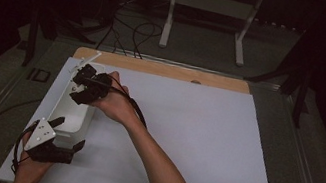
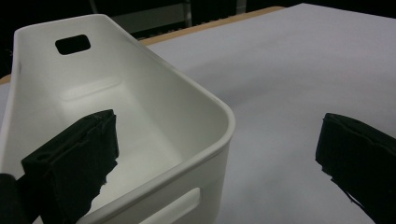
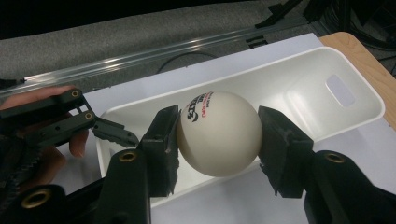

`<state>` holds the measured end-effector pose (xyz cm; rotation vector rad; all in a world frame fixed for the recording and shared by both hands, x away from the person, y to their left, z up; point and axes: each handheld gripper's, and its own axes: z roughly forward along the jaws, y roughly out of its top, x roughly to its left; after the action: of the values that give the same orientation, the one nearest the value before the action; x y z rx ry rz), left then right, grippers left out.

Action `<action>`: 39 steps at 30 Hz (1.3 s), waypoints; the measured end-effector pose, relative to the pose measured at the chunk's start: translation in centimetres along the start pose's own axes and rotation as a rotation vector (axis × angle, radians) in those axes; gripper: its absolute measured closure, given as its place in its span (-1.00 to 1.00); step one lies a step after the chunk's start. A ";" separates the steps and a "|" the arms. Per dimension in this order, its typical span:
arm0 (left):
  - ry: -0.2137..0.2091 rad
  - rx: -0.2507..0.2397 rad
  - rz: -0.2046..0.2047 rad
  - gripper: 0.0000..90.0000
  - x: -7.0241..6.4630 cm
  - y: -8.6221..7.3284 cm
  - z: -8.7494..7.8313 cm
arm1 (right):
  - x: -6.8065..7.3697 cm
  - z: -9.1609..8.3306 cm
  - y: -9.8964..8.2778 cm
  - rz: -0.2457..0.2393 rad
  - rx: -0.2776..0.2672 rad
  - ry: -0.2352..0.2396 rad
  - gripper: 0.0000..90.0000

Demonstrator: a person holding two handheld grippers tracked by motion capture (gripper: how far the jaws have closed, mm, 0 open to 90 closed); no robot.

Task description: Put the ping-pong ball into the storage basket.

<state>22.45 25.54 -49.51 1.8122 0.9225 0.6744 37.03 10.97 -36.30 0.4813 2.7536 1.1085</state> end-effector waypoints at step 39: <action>0.001 0.004 0.001 -1.00 0.0 0.0 0.0 | 1.4 1.3 0.9 -0.019 0.009 0.026 0.12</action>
<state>22.47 25.55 -49.50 1.8158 0.9242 0.6750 36.23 12.90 -36.59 0.4440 2.7802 1.1061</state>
